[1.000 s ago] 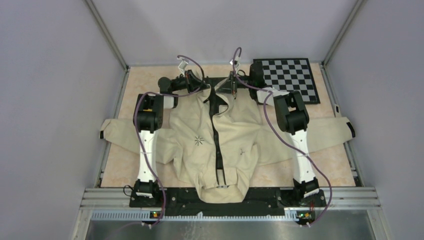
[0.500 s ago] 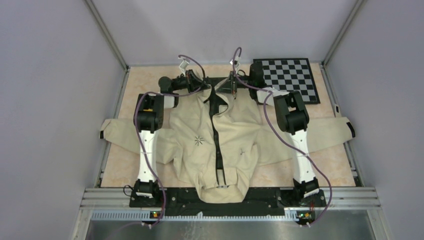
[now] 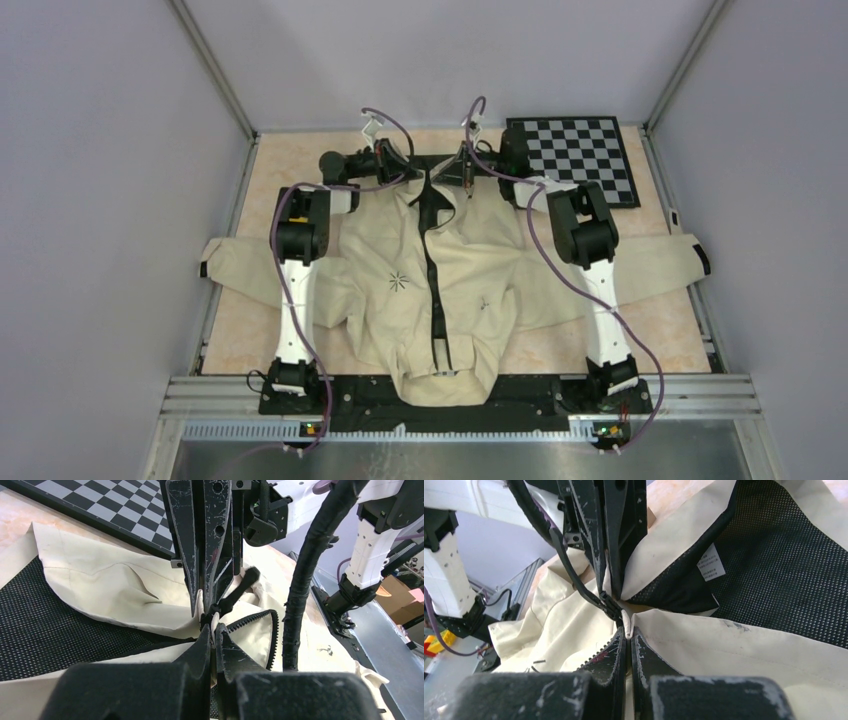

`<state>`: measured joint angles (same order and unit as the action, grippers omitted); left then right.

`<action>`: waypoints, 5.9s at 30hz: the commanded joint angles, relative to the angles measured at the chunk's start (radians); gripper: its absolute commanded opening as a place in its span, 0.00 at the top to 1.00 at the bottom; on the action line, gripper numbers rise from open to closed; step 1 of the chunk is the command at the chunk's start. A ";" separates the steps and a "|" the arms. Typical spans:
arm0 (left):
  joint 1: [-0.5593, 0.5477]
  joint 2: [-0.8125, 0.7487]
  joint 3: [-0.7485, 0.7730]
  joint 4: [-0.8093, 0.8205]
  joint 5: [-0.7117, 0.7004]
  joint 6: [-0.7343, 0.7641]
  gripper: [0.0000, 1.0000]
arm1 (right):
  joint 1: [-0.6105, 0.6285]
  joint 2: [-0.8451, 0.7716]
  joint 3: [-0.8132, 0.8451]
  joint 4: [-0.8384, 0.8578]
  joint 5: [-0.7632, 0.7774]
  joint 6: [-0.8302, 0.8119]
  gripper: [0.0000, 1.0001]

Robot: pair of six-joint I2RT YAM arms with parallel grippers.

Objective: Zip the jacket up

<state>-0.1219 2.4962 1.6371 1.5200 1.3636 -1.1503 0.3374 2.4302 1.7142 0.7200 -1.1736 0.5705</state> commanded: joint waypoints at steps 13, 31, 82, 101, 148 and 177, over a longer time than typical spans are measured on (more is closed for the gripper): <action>-0.010 -0.001 0.021 0.032 0.028 0.082 1.00 | -0.006 -0.097 -0.083 0.240 -0.031 0.022 1.00; -0.033 0.008 0.049 -0.007 0.075 0.087 1.00 | -0.009 -0.090 -0.004 0.125 0.059 0.003 1.00; -0.022 -0.026 0.006 -0.006 0.057 0.110 1.00 | -0.032 -0.156 -0.025 0.213 0.193 0.100 1.00; -0.013 -0.222 -0.124 -0.409 -0.211 0.453 0.57 | -0.033 -0.172 -0.093 0.291 0.162 0.071 1.00; -0.278 -0.453 -0.028 -1.190 -1.245 0.842 0.49 | -0.021 -0.182 -0.087 0.162 0.184 -0.010 1.00; -0.322 -0.549 -0.170 -1.038 -1.296 0.913 1.00 | -0.019 -0.201 -0.118 0.222 0.384 0.128 1.00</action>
<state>-0.4191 2.0544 1.5410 0.3573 0.1024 -0.2619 0.3172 2.3276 1.6012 0.8436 -0.9337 0.6189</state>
